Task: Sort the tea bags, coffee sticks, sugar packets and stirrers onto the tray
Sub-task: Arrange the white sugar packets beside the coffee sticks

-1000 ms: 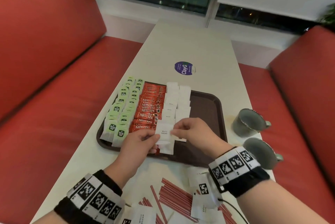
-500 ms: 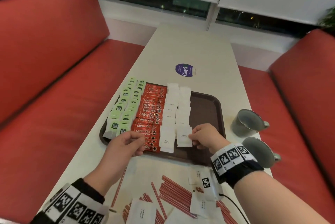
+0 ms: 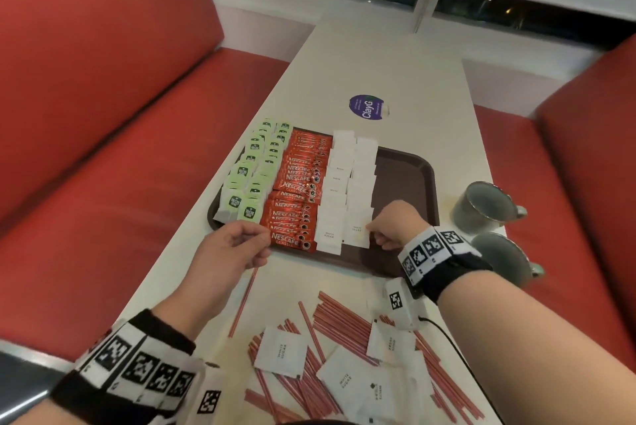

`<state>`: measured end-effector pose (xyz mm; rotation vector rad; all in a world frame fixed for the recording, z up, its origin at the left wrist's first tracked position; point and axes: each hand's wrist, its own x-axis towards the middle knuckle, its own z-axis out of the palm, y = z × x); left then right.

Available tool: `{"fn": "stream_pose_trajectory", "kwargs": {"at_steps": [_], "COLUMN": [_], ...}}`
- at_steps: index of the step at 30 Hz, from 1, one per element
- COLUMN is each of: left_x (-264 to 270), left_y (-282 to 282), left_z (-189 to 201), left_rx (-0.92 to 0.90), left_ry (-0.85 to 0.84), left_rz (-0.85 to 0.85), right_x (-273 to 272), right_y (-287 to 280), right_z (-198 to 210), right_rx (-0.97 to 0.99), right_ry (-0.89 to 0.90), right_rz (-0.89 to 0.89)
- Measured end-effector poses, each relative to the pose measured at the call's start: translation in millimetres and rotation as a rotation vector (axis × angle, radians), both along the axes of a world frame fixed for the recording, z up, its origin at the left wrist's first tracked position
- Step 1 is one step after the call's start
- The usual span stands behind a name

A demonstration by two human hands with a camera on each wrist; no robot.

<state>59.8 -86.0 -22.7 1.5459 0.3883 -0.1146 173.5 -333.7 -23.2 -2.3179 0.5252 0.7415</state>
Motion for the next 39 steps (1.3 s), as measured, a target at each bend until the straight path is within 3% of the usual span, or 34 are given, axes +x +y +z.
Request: {"fn": "stream_pose_trajectory", "kwargs": {"at_steps": [5, 7, 14, 23, 26, 32, 39], "left_x": [-18, -29, -51, -19, -8, -5, -5], "left_y": [-3, -5, -52, -139, -150, -160, -160], "left_z": [6, 8, 10, -7, -18, -28, -36], "left_rx": [0.261, 0.389, 0.560, 0.964, 1.080, 1.243, 1.209], "left_ry": [-0.043, -0.033, -0.047, -0.253, -0.251, -0.248, -0.172], "left_rz": [-0.197, -0.293, -0.584, -0.897, -0.970, -0.958, -0.885], "right_x": [-54, -89, -178, -186, -185, -180, -173], "right_y": [-20, -34, -69, -41, -39, -43, -48], "right_z": [46, 59, 20, -9, -12, -12, -11], "right_rx": [0.048, 0.056, -0.171, -0.404, -0.427, -0.404, -0.301], "right_ry": [-0.404, -0.475, -0.195, -0.247, -0.242, -0.214, -0.162], "right_rz": [0.120, 0.172, 0.370, 0.524, 0.529, 0.472, 0.431]}}
